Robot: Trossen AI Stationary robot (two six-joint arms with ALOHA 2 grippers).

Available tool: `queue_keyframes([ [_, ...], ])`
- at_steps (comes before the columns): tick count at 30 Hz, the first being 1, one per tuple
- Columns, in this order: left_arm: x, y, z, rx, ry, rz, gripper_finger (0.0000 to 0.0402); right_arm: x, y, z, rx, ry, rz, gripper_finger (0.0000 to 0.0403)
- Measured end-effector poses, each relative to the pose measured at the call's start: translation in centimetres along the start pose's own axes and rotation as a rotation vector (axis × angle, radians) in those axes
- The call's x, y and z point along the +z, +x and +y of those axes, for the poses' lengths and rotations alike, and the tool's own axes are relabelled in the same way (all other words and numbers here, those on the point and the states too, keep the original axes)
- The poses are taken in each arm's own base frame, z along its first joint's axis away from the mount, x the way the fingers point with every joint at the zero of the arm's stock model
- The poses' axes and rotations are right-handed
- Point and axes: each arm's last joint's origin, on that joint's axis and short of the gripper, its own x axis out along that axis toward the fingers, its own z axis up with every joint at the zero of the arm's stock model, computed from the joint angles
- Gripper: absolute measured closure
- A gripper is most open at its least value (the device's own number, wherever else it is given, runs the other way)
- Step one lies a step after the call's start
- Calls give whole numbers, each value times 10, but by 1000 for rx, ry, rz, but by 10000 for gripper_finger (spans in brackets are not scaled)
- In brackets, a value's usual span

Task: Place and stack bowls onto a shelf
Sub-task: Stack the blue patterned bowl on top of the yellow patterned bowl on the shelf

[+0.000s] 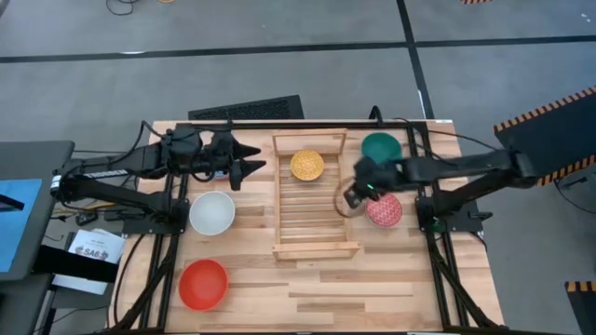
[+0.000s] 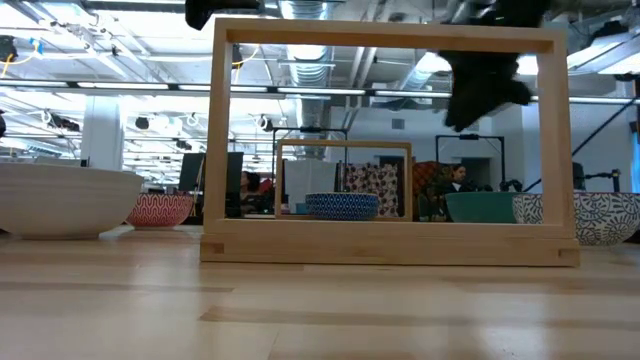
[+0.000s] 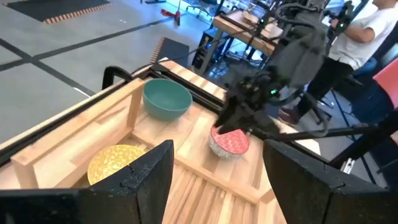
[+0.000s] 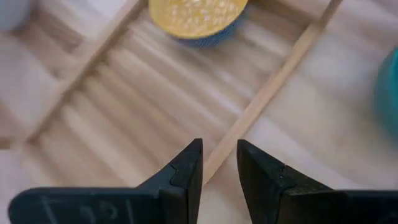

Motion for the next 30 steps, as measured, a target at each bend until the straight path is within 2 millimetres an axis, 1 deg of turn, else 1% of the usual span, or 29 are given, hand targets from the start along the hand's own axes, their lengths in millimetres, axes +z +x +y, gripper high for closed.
queue_keyframes([
  [3,-16,4,-3,3,11,6,171,-17,-15,2,165,61,-93,278],
  [5,-28,6,-4,-12,23,7,171,-20,-26,6,281,76,-179,278],
  [7,-40,8,-4,-48,27,-14,171,-18,-38,12,384,60,-287,278],
  [10,-57,6,-3,-118,11,-73,171,-11,-55,19,490,-12,-438,278],
  [12,-63,4,-3,-183,-7,-135,171,-7,-62,22,526,-80,-513,278],
  [14,-68,0,-1,-207,-17,-174,171,-3,-67,24,550,-126,-580,278],
  [18,-68,-5,1,-201,11,-178,171,0,-66,25,532,-186,-620,278],
  [21,-67,-6,1,-196,41,-186,171,-1,-64,27,526,-194,-613,278],
  [24,-66,-8,1,-180,37,-200,171,-2,-60,28,516,-206,-597,278],
  [30,-66,-7,2,-154,32,-207,171,-3,-59,30,542,-205,-575,278],
])
